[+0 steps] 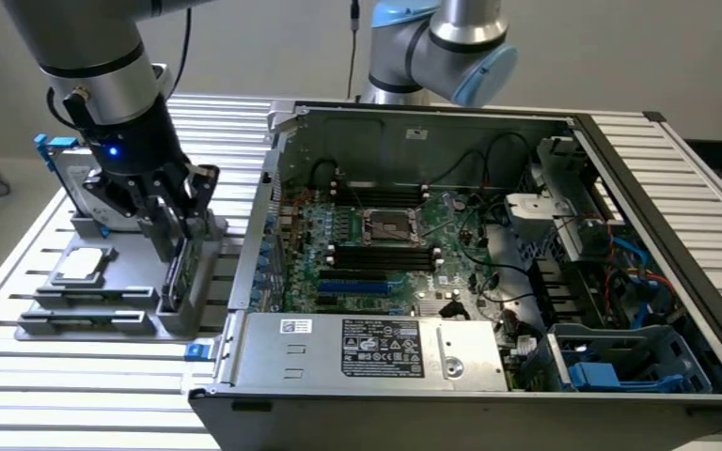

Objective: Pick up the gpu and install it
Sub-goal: 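Pick up the gpu and move the gpu toward the slot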

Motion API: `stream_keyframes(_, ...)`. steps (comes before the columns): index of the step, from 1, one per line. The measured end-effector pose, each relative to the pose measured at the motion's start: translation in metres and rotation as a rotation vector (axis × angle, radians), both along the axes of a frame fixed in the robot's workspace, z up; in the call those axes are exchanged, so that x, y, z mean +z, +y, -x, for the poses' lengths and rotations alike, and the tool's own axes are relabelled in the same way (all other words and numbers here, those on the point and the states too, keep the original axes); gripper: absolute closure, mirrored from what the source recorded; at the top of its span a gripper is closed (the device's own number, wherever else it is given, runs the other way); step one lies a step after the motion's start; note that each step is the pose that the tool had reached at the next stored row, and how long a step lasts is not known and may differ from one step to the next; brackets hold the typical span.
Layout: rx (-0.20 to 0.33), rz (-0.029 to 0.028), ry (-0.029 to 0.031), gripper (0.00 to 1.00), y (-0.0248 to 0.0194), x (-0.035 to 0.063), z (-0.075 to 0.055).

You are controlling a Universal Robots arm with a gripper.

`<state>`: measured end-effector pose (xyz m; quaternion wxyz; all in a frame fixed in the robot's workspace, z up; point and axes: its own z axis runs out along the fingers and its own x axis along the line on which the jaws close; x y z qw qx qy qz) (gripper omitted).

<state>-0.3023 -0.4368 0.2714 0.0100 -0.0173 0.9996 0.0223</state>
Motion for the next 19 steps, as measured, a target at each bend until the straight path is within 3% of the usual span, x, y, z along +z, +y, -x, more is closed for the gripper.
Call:
stream_keyframes(9,0.014,-0.0001,0.0019,0.64,0.0,-0.0158,0.0)
stream_keyframes(15,0.017,0.0,0.0154,0.64,0.0012,-0.0202,0.0)
stream_keyframes(19,0.02,-0.0002,0.0192,0.64,0.0034,-0.0242,0.0)
